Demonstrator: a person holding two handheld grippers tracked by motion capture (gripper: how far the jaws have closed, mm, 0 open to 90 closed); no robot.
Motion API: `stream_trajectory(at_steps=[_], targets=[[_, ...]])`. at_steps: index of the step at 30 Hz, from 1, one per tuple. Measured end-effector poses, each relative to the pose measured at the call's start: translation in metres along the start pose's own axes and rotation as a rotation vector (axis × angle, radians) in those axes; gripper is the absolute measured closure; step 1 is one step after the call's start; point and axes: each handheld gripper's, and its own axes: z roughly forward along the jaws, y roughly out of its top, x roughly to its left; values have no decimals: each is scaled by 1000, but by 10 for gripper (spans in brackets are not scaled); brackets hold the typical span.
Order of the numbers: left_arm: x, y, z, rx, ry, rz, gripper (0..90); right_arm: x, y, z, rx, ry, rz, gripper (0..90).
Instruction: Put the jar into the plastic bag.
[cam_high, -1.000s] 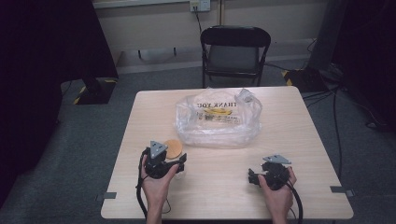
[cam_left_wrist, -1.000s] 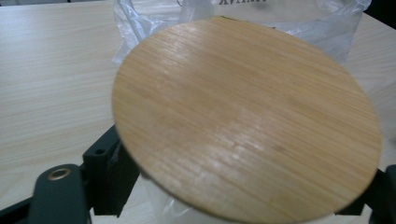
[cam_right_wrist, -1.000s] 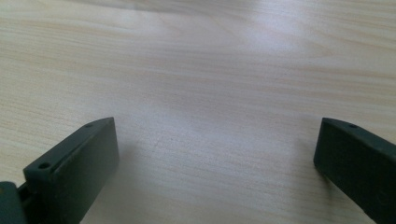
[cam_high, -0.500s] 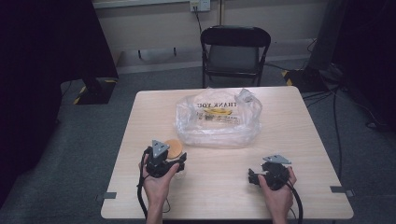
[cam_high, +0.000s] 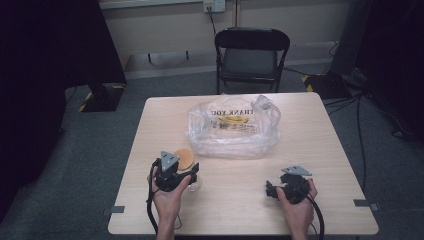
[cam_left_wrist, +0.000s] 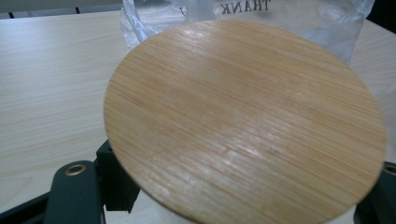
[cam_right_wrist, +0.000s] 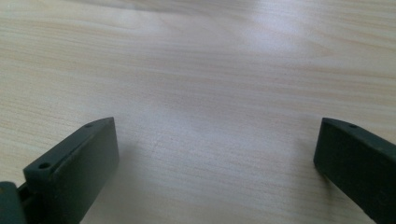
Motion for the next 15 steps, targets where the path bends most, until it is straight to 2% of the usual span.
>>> stream_trajectory(at_steps=[6, 15], targets=[[-4, 5, -5, -36, -11, 8, 258, 0, 0, 0, 0, 0, 0, 0], [-8, 12, -8, -77, -31, -3, 259, 0, 0, 0, 0, 0, -1, 0]])
